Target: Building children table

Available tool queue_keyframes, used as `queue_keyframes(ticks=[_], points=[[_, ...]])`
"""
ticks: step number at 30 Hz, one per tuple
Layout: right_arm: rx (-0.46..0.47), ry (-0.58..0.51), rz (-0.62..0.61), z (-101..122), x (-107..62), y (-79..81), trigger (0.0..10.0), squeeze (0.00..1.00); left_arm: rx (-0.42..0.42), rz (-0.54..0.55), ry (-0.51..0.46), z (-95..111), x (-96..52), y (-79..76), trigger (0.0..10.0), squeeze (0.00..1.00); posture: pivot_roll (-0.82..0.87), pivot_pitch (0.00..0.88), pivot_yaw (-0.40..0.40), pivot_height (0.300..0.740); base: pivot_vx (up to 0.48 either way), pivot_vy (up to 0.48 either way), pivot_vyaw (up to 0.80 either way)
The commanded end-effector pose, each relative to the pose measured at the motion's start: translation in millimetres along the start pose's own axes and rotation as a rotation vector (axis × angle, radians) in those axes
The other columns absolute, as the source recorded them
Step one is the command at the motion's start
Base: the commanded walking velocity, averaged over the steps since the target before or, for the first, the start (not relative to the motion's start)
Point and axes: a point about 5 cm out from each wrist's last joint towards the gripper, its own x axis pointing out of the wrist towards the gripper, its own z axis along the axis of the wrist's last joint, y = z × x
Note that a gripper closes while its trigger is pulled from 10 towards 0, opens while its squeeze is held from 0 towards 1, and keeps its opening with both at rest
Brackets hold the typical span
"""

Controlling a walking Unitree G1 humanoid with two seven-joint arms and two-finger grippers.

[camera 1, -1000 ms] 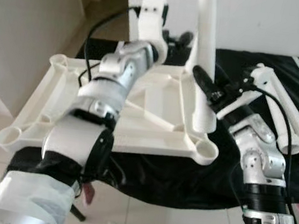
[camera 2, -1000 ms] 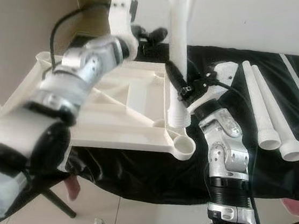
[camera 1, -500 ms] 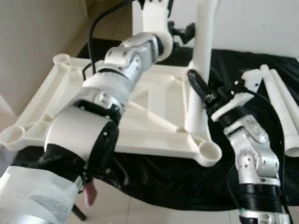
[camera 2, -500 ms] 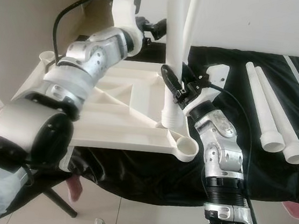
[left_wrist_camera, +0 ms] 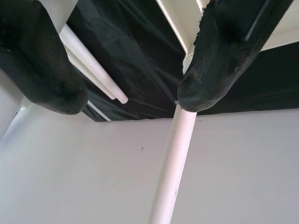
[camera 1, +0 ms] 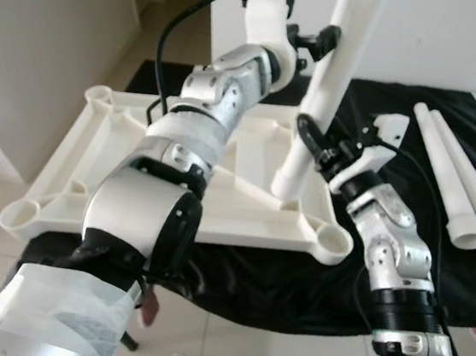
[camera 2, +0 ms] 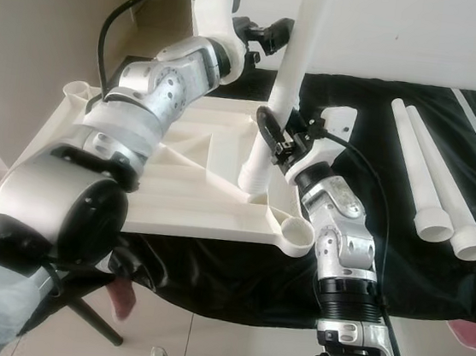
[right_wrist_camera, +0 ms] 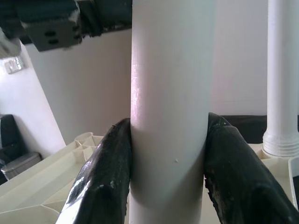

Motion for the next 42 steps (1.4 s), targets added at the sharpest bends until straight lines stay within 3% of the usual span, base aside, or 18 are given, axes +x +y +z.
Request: queue_keyframes(ticks=[1,5,31,38,39,42], points=[[0.004,0.041,0.030,-7.0,5.2,7.3,10.0,0.00,0.022,-0.221,-0.062,17.1,3.7,-27.2,10.0,0.00,-0.03,0.000,0.035,0.740,0.000,0.000,0.00],[0.011,0.051,-0.014,-10.0,7.8,4.3,10.0,0.00,-0.021,-0.266,-0.084,22.0,4.3,-38.7,10.0,0.00,-0.04,0.000,0.040,0.740,0.000,0.000,0.00],[0.016,0.039,-0.037,-9.0,13.1,1.9,10.0,0.00,-0.064,-0.330,-0.129,34.8,3.1,-56.1,10.0,0.00,-0.04,0.000,0.039,0.740,0.000,0.000,0.00],[-0.009,0.002,-0.081,2.6,11.3,-4.2,10.0,0.00,-0.033,-0.246,-0.133,32.8,-2.2,-28.8,10.0,0.00,-0.04,0.000,0.042,0.740,0.000,0.000,0.00],[-0.030,-0.019,-0.112,10.8,9.2,-9.9,10.0,0.00,-0.030,-0.226,-0.127,28.7,-6.3,-17.5,10.0,0.00,-0.04,0.000,0.044,0.740,0.000,0.000,0.00],[-0.038,-0.026,-0.122,13.4,8.5,-11.8,10.0,0.00,-0.030,-0.221,-0.122,26.8,-7.9,-14.2,10.0,0.00,-0.04,0.000,0.044,0.740,0.000,0.000,0.00]])
